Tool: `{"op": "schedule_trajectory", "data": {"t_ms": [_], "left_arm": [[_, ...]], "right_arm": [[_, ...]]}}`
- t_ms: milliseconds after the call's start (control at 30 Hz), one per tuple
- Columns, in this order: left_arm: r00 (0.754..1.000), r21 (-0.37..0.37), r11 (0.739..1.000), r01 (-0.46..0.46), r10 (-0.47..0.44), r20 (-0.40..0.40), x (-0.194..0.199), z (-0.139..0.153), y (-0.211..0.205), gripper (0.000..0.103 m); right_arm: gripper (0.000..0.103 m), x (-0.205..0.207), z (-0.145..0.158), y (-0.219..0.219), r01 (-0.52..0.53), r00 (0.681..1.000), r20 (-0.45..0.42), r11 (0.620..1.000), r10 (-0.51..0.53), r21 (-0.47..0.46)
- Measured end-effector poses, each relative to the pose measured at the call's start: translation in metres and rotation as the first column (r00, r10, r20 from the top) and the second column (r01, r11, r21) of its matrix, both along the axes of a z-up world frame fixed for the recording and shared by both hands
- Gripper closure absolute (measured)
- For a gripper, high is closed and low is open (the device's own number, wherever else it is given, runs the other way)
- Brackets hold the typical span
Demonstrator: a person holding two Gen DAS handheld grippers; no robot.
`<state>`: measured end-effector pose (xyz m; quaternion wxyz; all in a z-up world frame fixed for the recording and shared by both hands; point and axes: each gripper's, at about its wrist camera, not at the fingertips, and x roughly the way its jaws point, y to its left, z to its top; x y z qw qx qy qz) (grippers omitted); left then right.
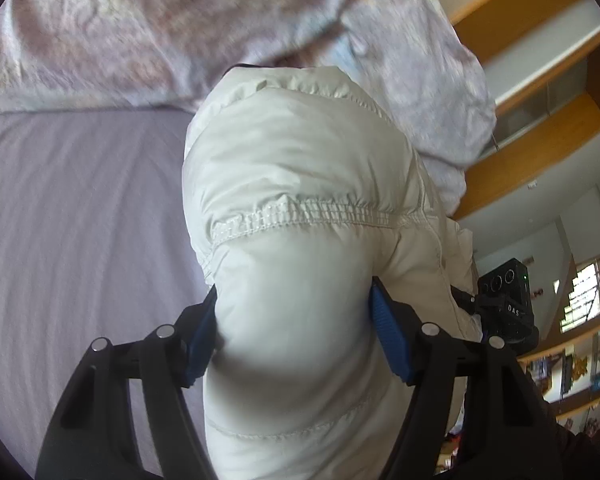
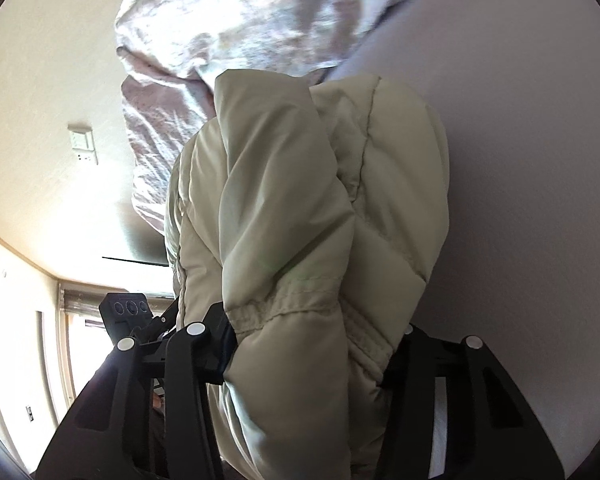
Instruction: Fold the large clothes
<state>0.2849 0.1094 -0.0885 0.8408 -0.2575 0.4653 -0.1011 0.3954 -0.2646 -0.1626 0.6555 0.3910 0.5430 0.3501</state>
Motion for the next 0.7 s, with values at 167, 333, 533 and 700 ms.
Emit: {"op": "schedule_trajectory", "data": {"t_ms": [167, 333, 533, 700], "left_arm": [[0.999, 0.005, 0.999, -0.054, 0.054, 0.01, 0.008, 0.008, 0.029, 0.035], [0.996, 0.006, 0.996, -0.087, 0.087, 0.015, 0.014, 0.01, 0.049, 0.034], [0.995, 0.016, 0.994, -0.104, 0.104, 0.008, 0.027, 0.005, 0.064, 0.034], [0.996, 0.087, 0.993, -0.086, 0.086, -0.004, 0.035, -0.004, 0.062, 0.027]], "right_arm": [[0.054, 0.018, 0.007, 0.03, -0.033, 0.999, 0.013, 0.999, 0.033, 0.001], [0.054, 0.037, 0.012, 0.049, -0.066, 0.997, 0.025, 0.998, 0.066, -0.016], [0.054, 0.048, 0.011, 0.053, -0.087, 0.996, 0.03, 0.996, 0.088, -0.035], [0.051, 0.038, -0.009, 0.047, -0.054, 0.999, -0.005, 0.998, 0.054, -0.031]]}}
